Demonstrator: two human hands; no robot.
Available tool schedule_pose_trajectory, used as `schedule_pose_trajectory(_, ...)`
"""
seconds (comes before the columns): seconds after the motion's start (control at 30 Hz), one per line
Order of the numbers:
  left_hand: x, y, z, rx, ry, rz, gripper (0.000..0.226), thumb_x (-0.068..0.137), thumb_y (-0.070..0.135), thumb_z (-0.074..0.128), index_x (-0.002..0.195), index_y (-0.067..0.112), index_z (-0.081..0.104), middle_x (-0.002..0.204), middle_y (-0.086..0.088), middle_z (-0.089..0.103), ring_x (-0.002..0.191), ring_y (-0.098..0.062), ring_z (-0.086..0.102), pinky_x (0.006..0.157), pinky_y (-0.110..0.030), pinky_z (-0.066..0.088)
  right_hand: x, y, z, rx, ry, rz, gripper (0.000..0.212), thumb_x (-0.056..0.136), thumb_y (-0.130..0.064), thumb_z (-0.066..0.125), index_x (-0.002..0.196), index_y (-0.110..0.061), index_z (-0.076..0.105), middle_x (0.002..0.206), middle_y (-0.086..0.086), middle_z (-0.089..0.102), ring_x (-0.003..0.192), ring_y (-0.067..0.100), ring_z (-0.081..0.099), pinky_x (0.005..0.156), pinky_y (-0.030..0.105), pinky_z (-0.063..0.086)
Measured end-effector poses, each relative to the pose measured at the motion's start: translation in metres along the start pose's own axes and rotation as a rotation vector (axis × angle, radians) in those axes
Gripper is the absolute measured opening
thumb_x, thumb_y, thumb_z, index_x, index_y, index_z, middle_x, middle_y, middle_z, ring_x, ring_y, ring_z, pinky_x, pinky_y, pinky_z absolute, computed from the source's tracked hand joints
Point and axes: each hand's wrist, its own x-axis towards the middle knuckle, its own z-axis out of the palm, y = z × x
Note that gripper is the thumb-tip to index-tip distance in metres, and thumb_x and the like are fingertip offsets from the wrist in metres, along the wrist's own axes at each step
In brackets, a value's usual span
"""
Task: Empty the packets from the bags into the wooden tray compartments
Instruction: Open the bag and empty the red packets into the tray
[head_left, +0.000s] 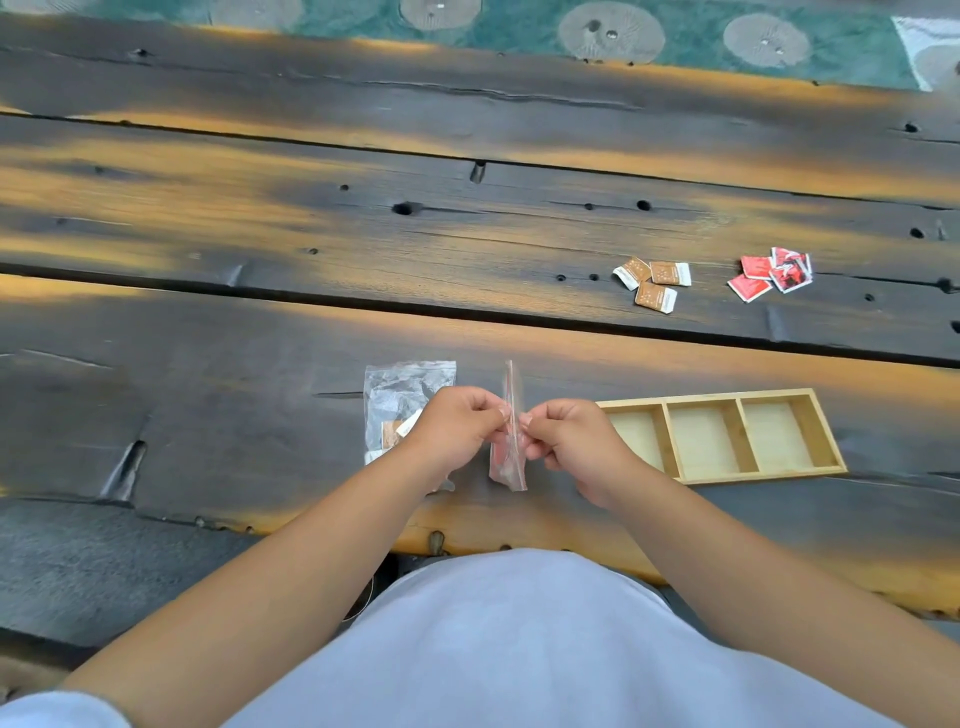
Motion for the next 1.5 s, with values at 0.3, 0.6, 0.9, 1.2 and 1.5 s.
schedule_pose_trajectory(0.3, -0.002, 0.004, 0.004, 0.223, 0.030, 0.005, 0.020, 0.083, 0.015, 0.063, 0.064, 0.020, 0.067, 0.076, -0.003, 0.073, 0.078, -0.021, 0.066, 0.079, -0.038, 0.055, 0.000, -0.001, 0.000, -0.171, 0.069, -0.058, 0.018, 0.088, -0.005, 0.065, 0.071, -0.010, 0.067, 0.064, 0.010, 0.068, 0.061, 0.023, 0.065, 0.047, 0.019, 0.047)
schedule_pose_trajectory(0.6, -0.002, 0.004, -0.022, 0.389, 0.162, 0.036, 0.020, 0.081, 0.012, 0.058, 0.063, 0.016, 0.053, 0.062, 0.004, 0.056, 0.057, -0.017, 0.049, 0.055, -0.025, 0.040, 0.003, -0.007, -0.019, -0.299, 0.319, -0.060, 0.023, 0.079, -0.012, 0.062, 0.058, -0.016, 0.054, 0.060, 0.000, 0.057, 0.061, 0.017, 0.051, 0.059, 0.028, 0.040)
schedule_pose_trajectory(0.9, -0.013, 0.001, -0.038, 0.687, 0.252, 0.140, 0.014, 0.078, 0.027, 0.054, 0.067, 0.019, 0.054, 0.064, 0.006, 0.060, 0.063, -0.016, 0.053, 0.057, -0.028, 0.041, -0.005, -0.011, -0.031, -0.574, 0.339, -0.129, 0.013, 0.079, -0.018, 0.061, 0.067, -0.013, 0.060, 0.070, 0.001, 0.065, 0.067, 0.016, 0.055, 0.055, 0.023, 0.038)
schedule_pose_trajectory(1.2, -0.016, -0.037, -0.027, 0.036, 0.032, 0.103, 0.038, 0.087, 0.039, 0.065, 0.120, 0.025, 0.052, 0.107, 0.005, 0.059, 0.102, -0.013, 0.055, 0.084, -0.023, 0.046, -0.005, -0.002, -0.023, -0.346, 0.281, -0.017, 0.018, 0.079, -0.018, 0.055, 0.061, -0.014, 0.057, 0.061, 0.003, 0.056, 0.063, 0.022, 0.052, 0.062, 0.033, 0.042)
schedule_pose_trajectory(1.5, -0.006, -0.083, 0.010, 0.123, -0.134, 0.061, 0.115, 0.058, 0.037, 0.089, 0.147, 0.034, 0.016, 0.147, 0.006, 0.045, 0.134, -0.009, 0.044, 0.112, -0.038, 0.039, -0.034, -0.019, 0.004, -0.122, 0.235, 0.027, 0.026, 0.080, -0.011, 0.057, 0.054, -0.017, 0.053, 0.049, -0.001, 0.051, 0.048, 0.016, 0.043, 0.049, 0.023, 0.030)
